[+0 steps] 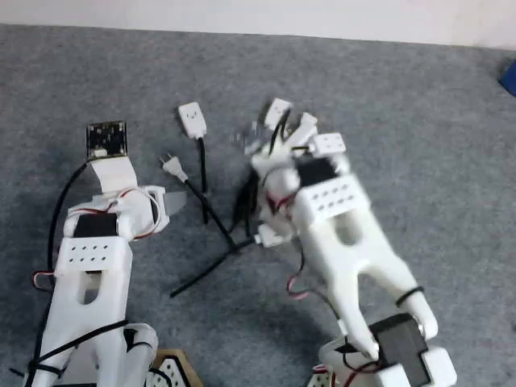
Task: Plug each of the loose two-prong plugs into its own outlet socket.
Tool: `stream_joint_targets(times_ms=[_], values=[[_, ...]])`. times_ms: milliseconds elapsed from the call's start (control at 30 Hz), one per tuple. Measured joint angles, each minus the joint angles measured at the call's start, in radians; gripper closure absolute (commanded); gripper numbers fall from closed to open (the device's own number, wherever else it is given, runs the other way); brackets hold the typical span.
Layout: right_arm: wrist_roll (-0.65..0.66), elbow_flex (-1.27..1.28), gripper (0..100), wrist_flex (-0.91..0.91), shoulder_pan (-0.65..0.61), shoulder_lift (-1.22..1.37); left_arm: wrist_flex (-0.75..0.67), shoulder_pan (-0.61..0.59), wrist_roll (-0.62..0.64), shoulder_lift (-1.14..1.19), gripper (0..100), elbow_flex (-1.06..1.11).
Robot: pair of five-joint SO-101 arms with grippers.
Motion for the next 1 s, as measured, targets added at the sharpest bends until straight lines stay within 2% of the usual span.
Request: stream_joint_targets(times_ms=[133, 200, 300, 467, 633, 867, 1000], values=[[0.178, -0.413, 99.1, 0.279, 0.002, 0.172, 0.012, 0.017, 0.000, 0.000, 66, -0.005], [0.227, -0.565, 99.0, 0.308, -0.014, 0.267, 0.012, 0.035, -0.026, 0.000, 66, -0.005], [0.253, -0.623, 99.0, 0.318, -0.080, 0.376, 0.012, 0.061, -0.055, 0.000, 66, -0.005], [0.204, -0.608, 99.0, 0.226, -0.167, 0.433, 0.023, 0.117, -0.132, -0.002, 62, -0.005], [0.195, -0.479, 99.0, 0.063, -0.167, 0.428, 0.043, 0.118, -0.169, -0.089, 56, 0.044], [0.160, -0.196, 99.0, -0.216, -0.117, 0.364, 0.094, 0.153, -0.206, -0.523, 56, 0.198], [0.152, -0.089, 99.0, -0.292, -0.109, 0.293, 0.120, 0.157, -0.207, -0.735, 56, 0.242]])
